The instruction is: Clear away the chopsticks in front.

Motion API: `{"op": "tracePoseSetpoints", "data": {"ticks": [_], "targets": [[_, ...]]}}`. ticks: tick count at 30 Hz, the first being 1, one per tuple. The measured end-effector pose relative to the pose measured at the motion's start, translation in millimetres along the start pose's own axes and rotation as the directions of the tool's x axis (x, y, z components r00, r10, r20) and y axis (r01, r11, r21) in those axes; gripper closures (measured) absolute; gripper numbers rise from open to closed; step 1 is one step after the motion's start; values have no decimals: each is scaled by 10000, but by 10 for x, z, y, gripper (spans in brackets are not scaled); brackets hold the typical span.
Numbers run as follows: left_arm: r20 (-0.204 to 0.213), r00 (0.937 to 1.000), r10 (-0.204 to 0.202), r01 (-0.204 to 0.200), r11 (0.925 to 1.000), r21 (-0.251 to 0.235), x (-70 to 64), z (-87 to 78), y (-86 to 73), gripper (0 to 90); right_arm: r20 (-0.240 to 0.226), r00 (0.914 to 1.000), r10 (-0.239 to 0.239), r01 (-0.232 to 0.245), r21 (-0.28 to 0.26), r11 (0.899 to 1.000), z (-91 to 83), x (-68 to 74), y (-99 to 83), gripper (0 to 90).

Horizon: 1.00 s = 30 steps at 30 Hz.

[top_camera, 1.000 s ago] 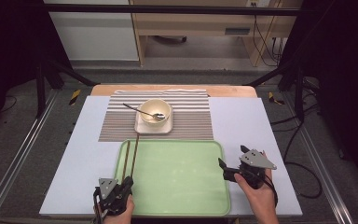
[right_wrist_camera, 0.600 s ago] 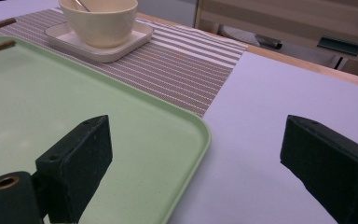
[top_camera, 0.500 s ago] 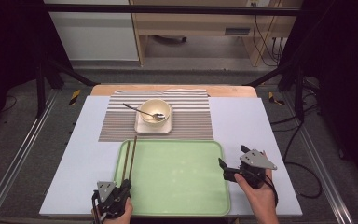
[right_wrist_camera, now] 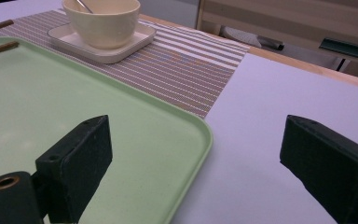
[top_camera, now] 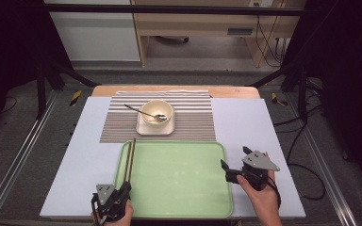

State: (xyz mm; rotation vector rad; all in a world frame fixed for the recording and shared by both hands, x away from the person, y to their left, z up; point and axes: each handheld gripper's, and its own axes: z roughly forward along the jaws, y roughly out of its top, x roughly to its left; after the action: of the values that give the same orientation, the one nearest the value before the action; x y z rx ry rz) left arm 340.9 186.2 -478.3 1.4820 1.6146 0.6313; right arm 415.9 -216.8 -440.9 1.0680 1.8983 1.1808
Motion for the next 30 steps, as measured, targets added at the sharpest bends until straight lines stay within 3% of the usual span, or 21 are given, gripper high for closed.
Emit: {"op": "tracePoseSetpoints", "data": {"ticks": [18, 30], "targets": [[-50, 9997, -240, 242, 9987, 452, 32, 60, 38, 852, -24, 10000, -7, 8, 26, 10000, 6, 4, -1, 93], [-248, 9995, -214, 223, 9991, 370, 43, 62, 27, 852, -68, 10000, -52, 52, 43, 10000, 5, 11, 0, 93]]}}
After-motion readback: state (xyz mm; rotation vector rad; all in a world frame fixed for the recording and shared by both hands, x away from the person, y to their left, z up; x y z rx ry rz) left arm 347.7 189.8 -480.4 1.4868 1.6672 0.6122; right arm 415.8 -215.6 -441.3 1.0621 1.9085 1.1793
